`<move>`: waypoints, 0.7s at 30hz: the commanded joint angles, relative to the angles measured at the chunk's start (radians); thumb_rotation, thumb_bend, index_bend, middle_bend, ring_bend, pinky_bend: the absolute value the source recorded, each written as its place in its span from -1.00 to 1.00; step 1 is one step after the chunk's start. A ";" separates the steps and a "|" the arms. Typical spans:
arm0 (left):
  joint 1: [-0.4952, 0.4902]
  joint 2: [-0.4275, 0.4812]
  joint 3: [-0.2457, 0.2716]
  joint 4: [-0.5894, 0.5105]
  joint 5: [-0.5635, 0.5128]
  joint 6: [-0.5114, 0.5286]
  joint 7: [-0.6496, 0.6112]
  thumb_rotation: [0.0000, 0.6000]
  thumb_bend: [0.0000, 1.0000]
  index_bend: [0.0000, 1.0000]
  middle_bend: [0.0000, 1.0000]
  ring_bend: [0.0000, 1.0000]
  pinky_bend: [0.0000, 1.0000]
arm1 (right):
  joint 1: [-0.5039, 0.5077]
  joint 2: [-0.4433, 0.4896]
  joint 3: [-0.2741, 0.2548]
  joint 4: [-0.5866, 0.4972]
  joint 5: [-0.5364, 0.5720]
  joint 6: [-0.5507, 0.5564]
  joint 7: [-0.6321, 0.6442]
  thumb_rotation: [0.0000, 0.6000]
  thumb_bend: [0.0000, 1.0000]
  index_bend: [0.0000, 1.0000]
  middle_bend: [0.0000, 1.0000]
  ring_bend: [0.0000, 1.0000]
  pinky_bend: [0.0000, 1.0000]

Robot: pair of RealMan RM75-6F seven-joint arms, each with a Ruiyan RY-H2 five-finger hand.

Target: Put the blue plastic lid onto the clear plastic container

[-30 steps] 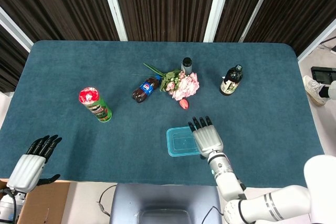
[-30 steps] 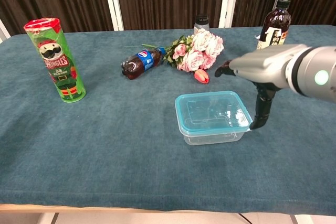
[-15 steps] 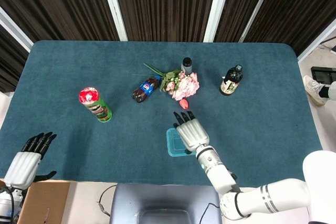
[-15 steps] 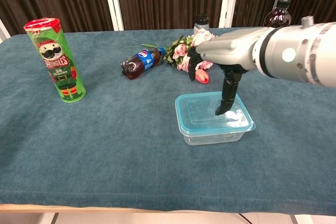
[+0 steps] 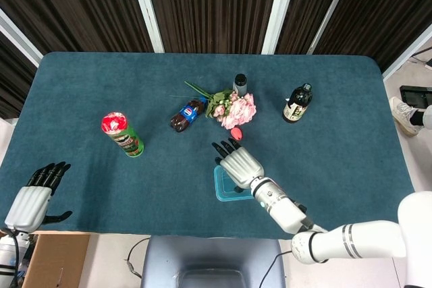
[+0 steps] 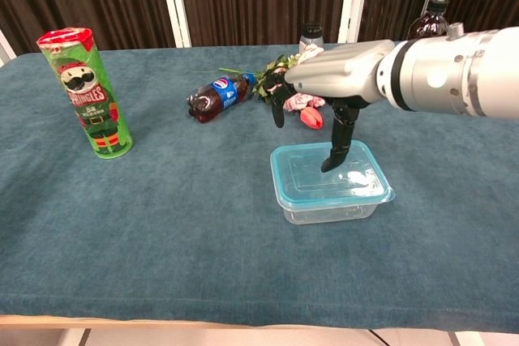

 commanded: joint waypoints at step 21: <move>-0.010 -0.006 -0.002 0.006 -0.019 -0.014 0.007 1.00 -0.10 -1.00 -0.90 -0.94 -0.78 | 0.000 -0.055 -0.050 0.142 -0.108 -0.095 0.181 1.00 -0.64 -0.18 -0.86 -1.00 -1.00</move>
